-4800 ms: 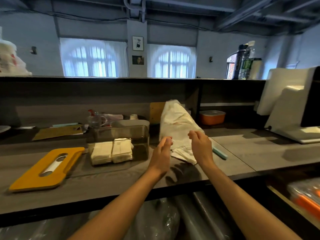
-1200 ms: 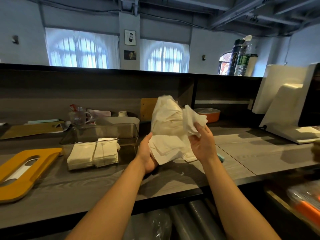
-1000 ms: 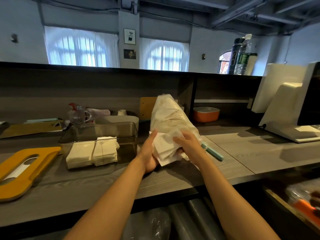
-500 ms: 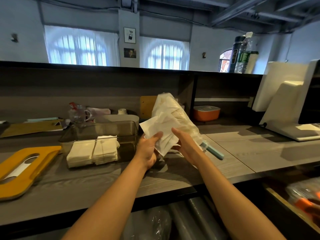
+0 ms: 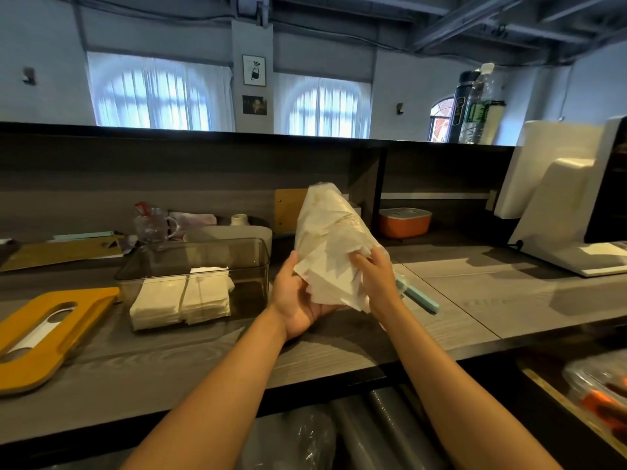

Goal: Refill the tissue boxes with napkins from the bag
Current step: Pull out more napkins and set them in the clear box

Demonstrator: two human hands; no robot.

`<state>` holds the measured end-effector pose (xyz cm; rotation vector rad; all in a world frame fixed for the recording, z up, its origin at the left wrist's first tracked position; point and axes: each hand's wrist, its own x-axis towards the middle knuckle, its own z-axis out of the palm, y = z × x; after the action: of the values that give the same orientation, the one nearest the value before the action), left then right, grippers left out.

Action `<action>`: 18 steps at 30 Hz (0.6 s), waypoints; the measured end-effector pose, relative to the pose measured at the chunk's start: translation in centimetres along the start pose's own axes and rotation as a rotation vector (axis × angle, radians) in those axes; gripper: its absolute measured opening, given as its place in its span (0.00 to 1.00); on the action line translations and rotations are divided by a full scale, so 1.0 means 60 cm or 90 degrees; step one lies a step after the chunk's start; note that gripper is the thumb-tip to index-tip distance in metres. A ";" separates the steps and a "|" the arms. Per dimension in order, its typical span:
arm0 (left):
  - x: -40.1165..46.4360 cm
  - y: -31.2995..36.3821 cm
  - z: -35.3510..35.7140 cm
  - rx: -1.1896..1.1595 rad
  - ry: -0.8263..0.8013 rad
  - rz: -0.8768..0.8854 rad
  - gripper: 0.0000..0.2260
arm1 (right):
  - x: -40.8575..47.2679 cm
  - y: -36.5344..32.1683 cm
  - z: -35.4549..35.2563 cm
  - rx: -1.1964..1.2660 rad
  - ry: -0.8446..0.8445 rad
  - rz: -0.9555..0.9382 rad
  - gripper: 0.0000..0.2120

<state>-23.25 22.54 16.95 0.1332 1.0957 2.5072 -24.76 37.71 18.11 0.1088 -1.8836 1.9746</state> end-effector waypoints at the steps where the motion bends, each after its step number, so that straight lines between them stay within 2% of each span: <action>1: 0.001 0.001 -0.002 0.006 -0.016 -0.014 0.30 | 0.001 -0.002 -0.002 0.027 -0.010 0.025 0.06; 4: -0.002 0.003 -0.004 0.028 -0.047 -0.055 0.34 | 0.001 -0.002 -0.005 0.031 -0.033 0.059 0.11; 8: -0.008 0.000 0.005 0.059 -0.050 -0.093 0.25 | -0.005 -0.009 0.006 -0.022 -0.066 0.084 0.18; 10: -0.011 -0.001 0.007 0.059 -0.041 -0.096 0.21 | -0.002 -0.003 0.007 -0.039 -0.064 0.068 0.15; 14: -0.007 -0.002 0.006 0.007 -0.009 -0.071 0.17 | -0.003 0.001 -0.004 0.025 0.026 0.031 0.09; 18: 0.005 -0.001 -0.004 -0.034 -0.003 -0.031 0.19 | 0.000 -0.002 -0.008 0.079 0.096 -0.015 0.07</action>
<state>-23.54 22.52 16.73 0.0966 1.0168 2.4888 -24.62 38.17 18.18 0.0165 -1.6601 2.0231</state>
